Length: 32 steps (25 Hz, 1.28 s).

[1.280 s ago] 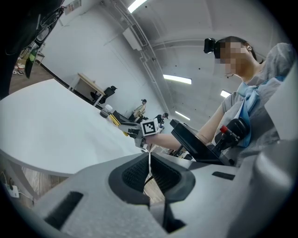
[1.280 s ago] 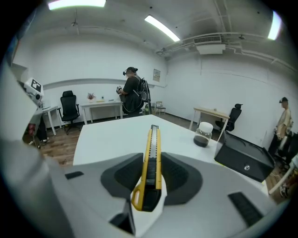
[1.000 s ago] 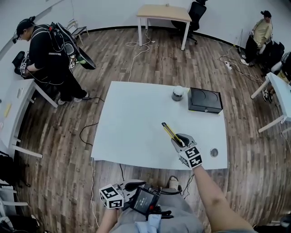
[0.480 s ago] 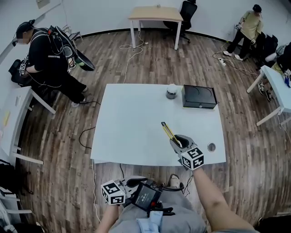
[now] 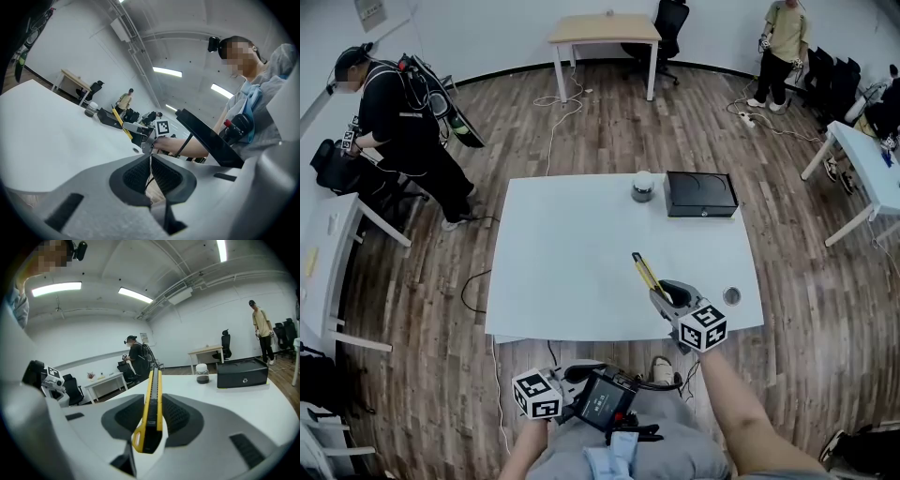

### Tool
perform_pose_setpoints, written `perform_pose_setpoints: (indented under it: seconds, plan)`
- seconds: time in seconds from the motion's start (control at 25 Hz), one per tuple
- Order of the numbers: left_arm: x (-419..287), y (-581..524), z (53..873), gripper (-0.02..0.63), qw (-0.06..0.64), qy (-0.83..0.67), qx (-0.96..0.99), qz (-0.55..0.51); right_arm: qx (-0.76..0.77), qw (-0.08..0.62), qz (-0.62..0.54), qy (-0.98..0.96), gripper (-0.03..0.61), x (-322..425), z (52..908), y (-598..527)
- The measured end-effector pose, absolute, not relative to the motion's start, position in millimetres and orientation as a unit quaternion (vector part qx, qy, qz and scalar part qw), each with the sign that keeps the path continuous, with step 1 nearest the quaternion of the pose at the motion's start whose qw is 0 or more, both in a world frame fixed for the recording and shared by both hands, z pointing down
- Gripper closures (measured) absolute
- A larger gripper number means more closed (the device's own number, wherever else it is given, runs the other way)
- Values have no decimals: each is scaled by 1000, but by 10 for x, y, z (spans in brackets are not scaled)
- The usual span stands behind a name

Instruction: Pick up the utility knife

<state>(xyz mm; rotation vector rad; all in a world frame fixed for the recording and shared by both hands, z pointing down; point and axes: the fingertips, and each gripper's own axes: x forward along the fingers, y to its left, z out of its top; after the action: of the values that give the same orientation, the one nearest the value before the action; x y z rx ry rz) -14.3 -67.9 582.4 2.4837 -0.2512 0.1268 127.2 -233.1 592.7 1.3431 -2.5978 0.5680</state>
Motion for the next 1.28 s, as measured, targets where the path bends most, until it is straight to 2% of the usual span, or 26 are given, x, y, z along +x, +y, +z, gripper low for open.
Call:
perform_pose_setpoints:
  seconds: [1.28]
  plan:
    - [-17,-671,5746,595,302,-86,948,46,397,15,189,-898,448,1170,5361,-1803]
